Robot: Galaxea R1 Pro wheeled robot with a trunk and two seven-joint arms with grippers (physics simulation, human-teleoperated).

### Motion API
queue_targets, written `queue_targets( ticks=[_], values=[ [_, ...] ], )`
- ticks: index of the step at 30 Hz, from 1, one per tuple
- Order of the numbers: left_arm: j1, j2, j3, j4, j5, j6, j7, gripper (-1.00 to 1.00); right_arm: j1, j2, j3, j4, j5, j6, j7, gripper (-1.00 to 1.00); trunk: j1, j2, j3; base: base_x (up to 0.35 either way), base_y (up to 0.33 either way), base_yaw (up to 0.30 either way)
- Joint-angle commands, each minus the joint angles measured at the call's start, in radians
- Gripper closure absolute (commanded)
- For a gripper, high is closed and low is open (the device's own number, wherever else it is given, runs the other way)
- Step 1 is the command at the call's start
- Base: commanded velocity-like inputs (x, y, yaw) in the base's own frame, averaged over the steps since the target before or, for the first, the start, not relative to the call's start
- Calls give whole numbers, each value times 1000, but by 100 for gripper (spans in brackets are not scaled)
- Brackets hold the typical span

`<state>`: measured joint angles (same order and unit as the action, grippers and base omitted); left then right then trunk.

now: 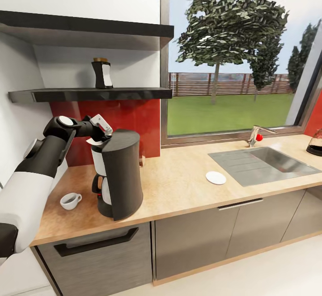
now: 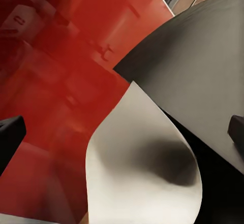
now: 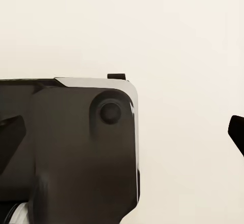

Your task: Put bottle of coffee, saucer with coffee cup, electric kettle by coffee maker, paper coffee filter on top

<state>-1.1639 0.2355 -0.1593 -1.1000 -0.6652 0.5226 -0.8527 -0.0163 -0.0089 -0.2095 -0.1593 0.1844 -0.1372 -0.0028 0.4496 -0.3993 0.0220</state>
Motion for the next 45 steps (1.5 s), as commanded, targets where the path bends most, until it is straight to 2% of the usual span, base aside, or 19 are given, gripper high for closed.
queue_targets(
  ticks=[1, 7, 15, 18, 23, 31, 39, 45],
  values=[
    [0, 1, -2, -1, -5, 5, -5, -100, -1, 0, -8, 1, 10, -4, 0, -100, 0, -1, 0, 0, 0, 0],
    [-3, 6, 8, -2, -2, 7, -5, -100, -1, 0, -8, 1, 10, -4, 0, -100, 0, -1, 0, 0, 0, 0],
    [-28, 6, 143, -2, 4, 20, -17, -100, -1, 1, -8, 1, 10, -4, 0, -100, 0, -1, 0, 0, 0, 0],
    [-43, 6, 177, -1, 4, 22, -16, -100, -1, 1, -8, 1, 10, -4, 0, -100, 0, -1, 0, 0, 0, 0],
    [-56, 2, 213, -2, 5, 23, -11, -100, -1, 1, -8, 1, 10, -4, 0, -100, 0, -1, 0, 0, 0, 0],
    [-57, -1, 217, -5, 6, 24, -9, -100, -1, 1, -9, 1, 10, -4, 0, -100, 0, -1, 0, 0, 0, 0],
    [-44, -7, 223, -96, 9, 24, -15, -100, -1, 1, -10, 0, 10, -4, 0, -100, 0, -1, 0, 0, 0, 0],
    [-42, -6, 223, -116, 11, 25, -18, -100, -1, 1, -10, 0, 10, -4, 0, -100, 0, -1, 0, 0, 0, 0]
  ],
)
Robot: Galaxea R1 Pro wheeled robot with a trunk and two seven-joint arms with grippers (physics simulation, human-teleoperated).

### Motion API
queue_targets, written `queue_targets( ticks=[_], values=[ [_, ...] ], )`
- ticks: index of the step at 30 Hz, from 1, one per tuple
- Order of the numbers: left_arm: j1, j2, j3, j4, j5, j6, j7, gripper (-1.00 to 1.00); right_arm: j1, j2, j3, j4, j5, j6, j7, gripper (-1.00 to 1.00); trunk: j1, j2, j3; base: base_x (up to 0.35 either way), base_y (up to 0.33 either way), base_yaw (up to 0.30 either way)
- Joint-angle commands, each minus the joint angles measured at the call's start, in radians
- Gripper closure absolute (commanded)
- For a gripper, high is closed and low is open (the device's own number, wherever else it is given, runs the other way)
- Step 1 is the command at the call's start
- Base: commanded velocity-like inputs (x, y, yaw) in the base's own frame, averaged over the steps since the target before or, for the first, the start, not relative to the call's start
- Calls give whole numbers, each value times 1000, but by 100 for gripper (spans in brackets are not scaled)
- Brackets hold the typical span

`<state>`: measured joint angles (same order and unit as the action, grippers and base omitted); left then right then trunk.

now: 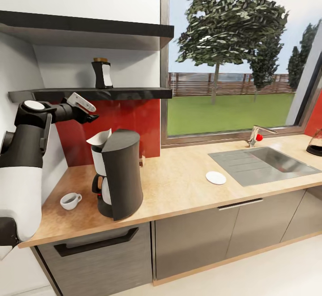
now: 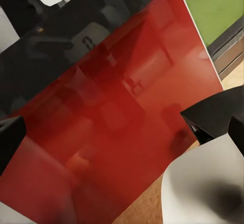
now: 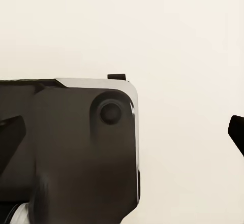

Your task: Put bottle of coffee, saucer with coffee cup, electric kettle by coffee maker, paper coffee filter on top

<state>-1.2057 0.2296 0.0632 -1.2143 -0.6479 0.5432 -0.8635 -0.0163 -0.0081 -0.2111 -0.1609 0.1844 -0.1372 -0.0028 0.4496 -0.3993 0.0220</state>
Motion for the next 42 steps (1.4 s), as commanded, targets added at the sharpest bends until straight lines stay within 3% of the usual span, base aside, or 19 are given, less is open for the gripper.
queue_targets(
  ticks=[1, 11, 34, 42],
  values=[
    [0, 0, 1, -2, -6, 4, -7, -100, -1, 0, -8, 1, 10, -4, 0, -100, 0, -1, 0, 0, 0, 0],
    [1, -1, -1, -7, -7, 6, -7, -100, -1, 0, -8, 1, 10, -4, 0, -100, 0, -1, 0, -25, -22, 0],
    [1, -1, -2, -13, -6, 6, -7, -100, -1, 0, -8, 3, 10, -4, 0, -100, 0, -1, 0, -213, -178, 0],
    [0, -1, -2, -39, -6, 13, -6, -100, -1, 0, -7, 3, 10, -4, 0, -100, 0, -1, 0, -45, -30, 0]
  ],
)
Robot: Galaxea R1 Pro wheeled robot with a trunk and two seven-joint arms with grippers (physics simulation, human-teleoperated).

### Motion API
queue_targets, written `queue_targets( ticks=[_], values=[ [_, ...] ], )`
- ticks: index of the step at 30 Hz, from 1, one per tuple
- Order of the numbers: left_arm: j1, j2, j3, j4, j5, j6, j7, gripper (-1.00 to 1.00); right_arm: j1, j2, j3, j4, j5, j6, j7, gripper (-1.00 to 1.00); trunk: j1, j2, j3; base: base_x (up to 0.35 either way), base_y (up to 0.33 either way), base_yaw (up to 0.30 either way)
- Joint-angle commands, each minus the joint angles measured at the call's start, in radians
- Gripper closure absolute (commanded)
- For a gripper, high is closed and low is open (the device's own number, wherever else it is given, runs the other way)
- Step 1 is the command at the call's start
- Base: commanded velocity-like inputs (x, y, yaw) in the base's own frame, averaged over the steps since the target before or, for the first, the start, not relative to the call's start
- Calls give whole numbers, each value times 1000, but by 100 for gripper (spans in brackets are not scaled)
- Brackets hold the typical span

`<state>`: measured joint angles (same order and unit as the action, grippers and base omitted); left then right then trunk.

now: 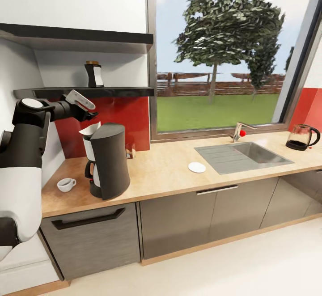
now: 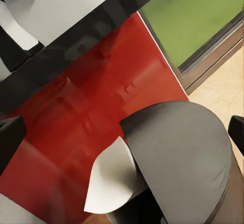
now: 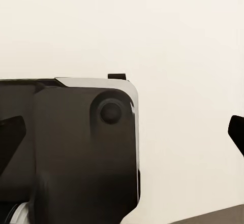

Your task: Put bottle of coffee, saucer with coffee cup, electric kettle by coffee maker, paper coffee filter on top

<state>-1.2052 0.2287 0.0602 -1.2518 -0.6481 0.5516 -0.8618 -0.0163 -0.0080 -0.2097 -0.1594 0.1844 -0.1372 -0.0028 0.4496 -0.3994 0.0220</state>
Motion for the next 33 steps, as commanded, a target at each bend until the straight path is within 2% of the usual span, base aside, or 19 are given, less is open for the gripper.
queue_targets(
  ticks=[1, 5, 6, 7, 9, 11, 12, 14, 17, 18, 21, 22, 23, 24, 27, 29, 31, 32, 33],
  values=[
    [0, -1, 1, -5, -7, 4, -6, -100, -1, 0, -8, 1, 10, -4, 0, -100, 0, -1, 0, -3, -2, 0],
    [-11, -5, 0, -16, -8, 29, 2, -100, -1, 0, -8, 1, 10, -4, 0, -100, 0, -1, 0, -1, -1, 0],
    [-24, -10, 0, -18, -8, 69, 13, -100, -1, 0, -8, 1, 10, -4, 0, -100, 0, -1, 0, 0, 0, 0],
    [-73, -26, 1, -12, -6, 144, 86, -100, -1, 0, -8, 1, 10, -4, 0, -100, 0, -1, 0, 0, 0, 0],
    [-109, -41, 3, -2, -4, 172, 153, -100, -1, 0, -8, 1, 10, -4, 0, -100, 0, -1, 0, 0, 0, 0],
    [-166, -88, 2, 44, -3, 192, 284, -100, -1, 0, -8, 1, 10, -4, 0, -100, 0, -1, 0, 0, 0, 0],
    [-201, -121, 5, 75, -4, 199, 366, -100, -1, 0, -7, 1, 10, -4, 0, -100, 0, -1, 0, 0, 0, 0],
    [-245, -162, 20, 121, -3, 204, 472, -100, -1, 0, -7, 1, 10, -4, 0, -100, 0, -1, 0, 0, 0, 0],
    [-309, -227, 59, 205, -3, 208, 601, -100, -1, 0, -5, 1, 11, -4, 0, -100, 0, -1, 0, 0, 0, 0],
    [-357, -267, 95, 286, -4, 209, 681, -100, -1, 0, -5, 1, 11, -4, 0, -100, 0, -1, 0, 0, 0, 0],
    [-391, -279, 114, 352, -2, 208, 735, -100, -1, 0, -5, 1, 11, -4, 0, -100, 0, -1, 0, 0, 0, 0],
    [-415, -284, 121, 401, 5, 208, 772, -100, -1, 0, -5, 1, 11, -4, 0, -100, 0, -1, 0, 0, 0, 0],
    [-438, -287, 124, 437, 26, 207, 817, -100, -1, 0, -5, 1, 11, -4, 0, -100, 0, -1, 0, 0, 0, 0],
    [-445, -288, 125, 446, 35, 207, 833, -100, -1, 0, -5, 1, 11, -4, 0, -100, 0, -1, 0, 0, 0, 0],
    [-472, -289, 127, 481, 100, 205, 922, -100, -1, 0, -5, 2, 12, -4, 0, -100, 0, -1, 0, 0, 0, 0],
    [-481, -289, 127, 512, 166, 199, 990, -100, -1, 0, -5, 2, 12, -4, 0, -100, 0, -1, 0, 0, 0, 0],
    [-485, -286, 122, 550, 250, 173, 1071, -100, -1, 0, -5, 2, 12, -4, 0, -100, 0, -1, 0, 0, 0, 0],
    [-485, -285, 121, 554, 258, 163, 1080, -100, -1, 0, -5, 2, 12, -4, 0, -100, 0, -1, 0, 0, 0, 0],
    [-487, -281, 120, 573, 278, 109, 1104, -100, -1, 0, -6, 2, 12, -4, 0, -100, 0, -1, 0, 0, 0, 0]
  ],
)
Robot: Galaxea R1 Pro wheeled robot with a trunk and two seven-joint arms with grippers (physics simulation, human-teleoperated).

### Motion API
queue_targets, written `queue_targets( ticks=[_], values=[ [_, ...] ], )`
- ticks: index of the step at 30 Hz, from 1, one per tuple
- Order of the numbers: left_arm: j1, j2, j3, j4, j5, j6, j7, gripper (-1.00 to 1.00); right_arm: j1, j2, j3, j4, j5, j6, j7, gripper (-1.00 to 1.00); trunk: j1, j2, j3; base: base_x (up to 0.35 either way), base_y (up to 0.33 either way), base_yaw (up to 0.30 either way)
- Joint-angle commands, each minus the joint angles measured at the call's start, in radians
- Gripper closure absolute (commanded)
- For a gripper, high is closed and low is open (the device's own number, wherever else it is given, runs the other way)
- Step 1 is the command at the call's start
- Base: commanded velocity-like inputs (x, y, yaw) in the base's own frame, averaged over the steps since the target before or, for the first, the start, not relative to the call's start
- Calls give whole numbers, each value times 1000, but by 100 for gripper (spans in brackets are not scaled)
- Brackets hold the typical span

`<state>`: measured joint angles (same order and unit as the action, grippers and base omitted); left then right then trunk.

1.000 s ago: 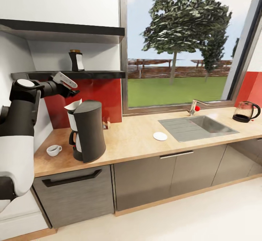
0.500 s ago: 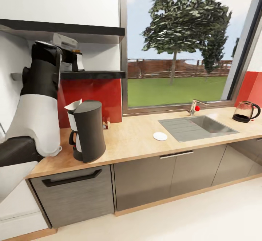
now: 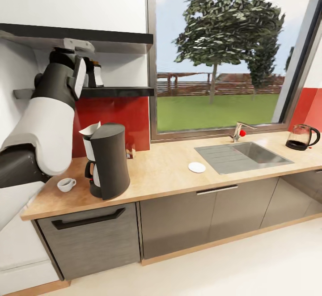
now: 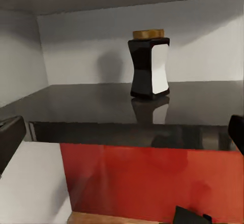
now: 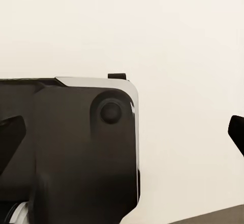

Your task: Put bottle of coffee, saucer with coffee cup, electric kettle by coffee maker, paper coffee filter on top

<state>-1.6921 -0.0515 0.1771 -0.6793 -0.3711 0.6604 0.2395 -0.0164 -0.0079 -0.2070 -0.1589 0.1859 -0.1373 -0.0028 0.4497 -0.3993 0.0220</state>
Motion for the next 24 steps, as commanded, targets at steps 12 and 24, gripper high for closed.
queue_targets(
  ticks=[12, 24],
  values=[
    [-3, 48, 8, 171, 40, -254, 20, -100, 0, -1, -11, 0, 10, -4, 0, -100, 0, -1, 0, 0, 0, 0],
    [9, 55, 7, 165, 110, -269, 20, -100, 0, -1, -11, 1, 10, -4, 0, -100, 0, -1, 0, 0, 0, 0]
  ],
)
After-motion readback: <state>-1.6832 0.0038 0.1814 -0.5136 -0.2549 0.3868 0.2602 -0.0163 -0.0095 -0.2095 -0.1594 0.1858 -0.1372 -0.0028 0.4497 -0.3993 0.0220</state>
